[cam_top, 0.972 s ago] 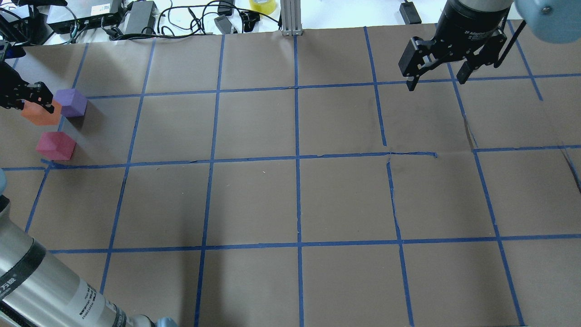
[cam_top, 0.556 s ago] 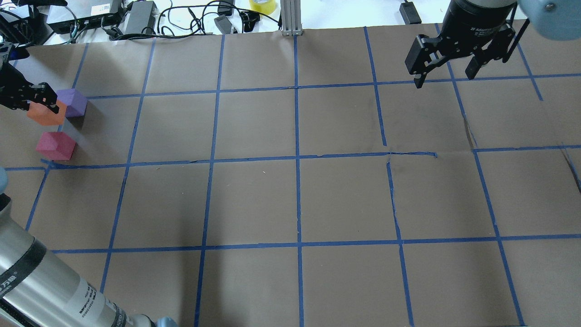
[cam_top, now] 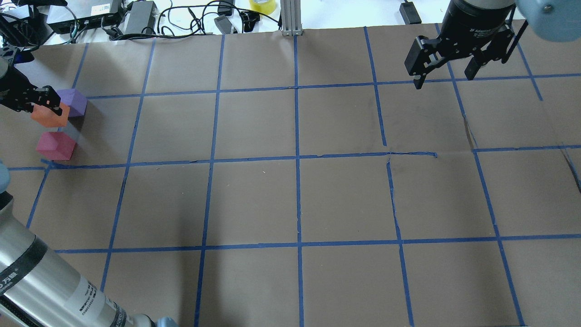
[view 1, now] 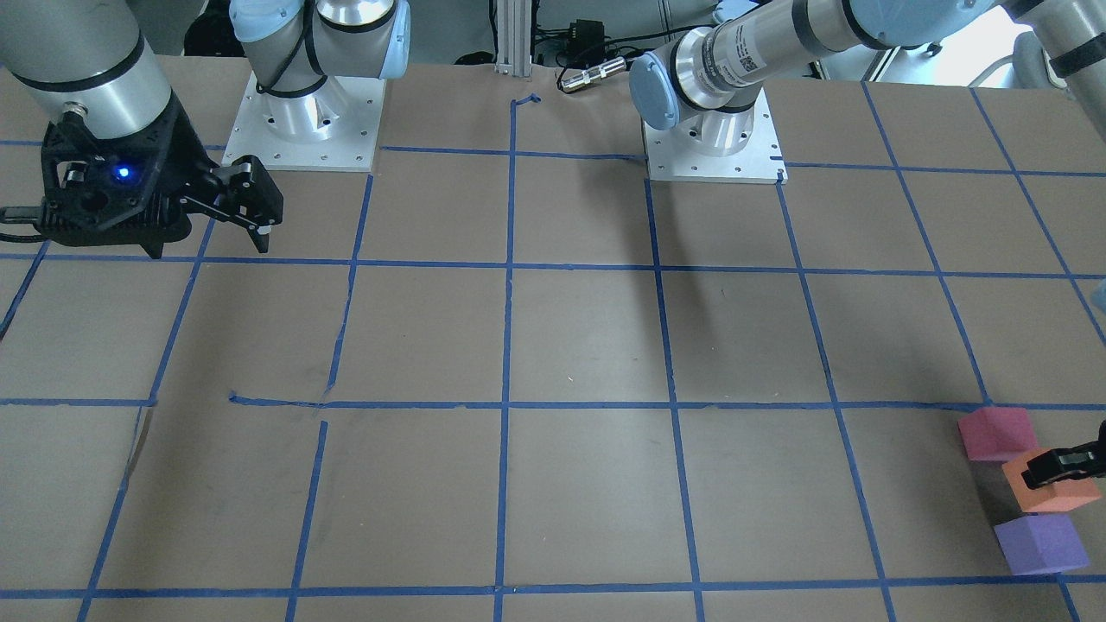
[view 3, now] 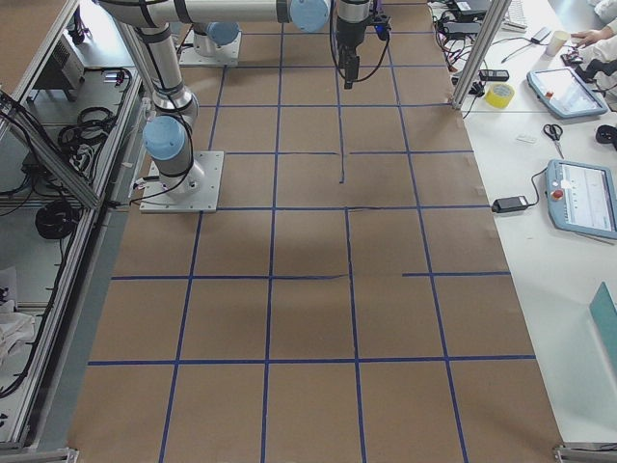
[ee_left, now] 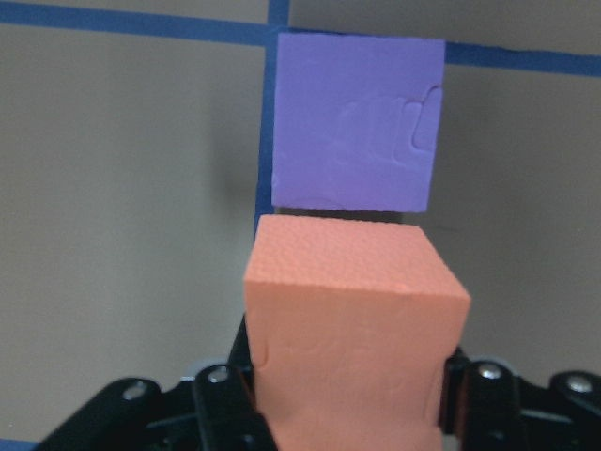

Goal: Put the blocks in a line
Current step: 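Lower the orange cube between the purple and pink cubes, aligning them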

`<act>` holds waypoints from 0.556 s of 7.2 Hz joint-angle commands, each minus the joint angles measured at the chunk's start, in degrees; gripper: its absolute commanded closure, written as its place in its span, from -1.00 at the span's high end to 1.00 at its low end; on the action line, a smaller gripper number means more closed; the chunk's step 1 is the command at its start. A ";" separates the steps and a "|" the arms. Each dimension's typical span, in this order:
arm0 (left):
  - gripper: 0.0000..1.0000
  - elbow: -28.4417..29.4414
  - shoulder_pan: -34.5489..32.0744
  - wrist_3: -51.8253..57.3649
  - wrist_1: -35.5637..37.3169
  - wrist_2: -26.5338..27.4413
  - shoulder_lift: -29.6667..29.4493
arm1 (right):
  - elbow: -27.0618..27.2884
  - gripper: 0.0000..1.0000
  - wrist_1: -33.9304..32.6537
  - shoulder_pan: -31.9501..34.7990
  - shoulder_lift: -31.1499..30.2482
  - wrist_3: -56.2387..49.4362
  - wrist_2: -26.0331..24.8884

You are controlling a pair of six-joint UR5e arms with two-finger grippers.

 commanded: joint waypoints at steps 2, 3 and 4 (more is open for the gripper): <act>-1.00 -1.44 -0.08 0.41 0.95 -0.05 -0.76 | 0.20 1.00 -0.12 -0.25 0.03 0.23 0.04; -1.00 -2.14 -0.08 1.89 3.48 -0.13 -1.11 | 0.11 1.00 0.05 -0.25 -0.05 0.31 -0.05; -1.00 -2.41 -0.08 1.56 3.76 -0.13 -1.55 | 0.20 1.00 0.05 -0.16 -0.06 0.31 -0.05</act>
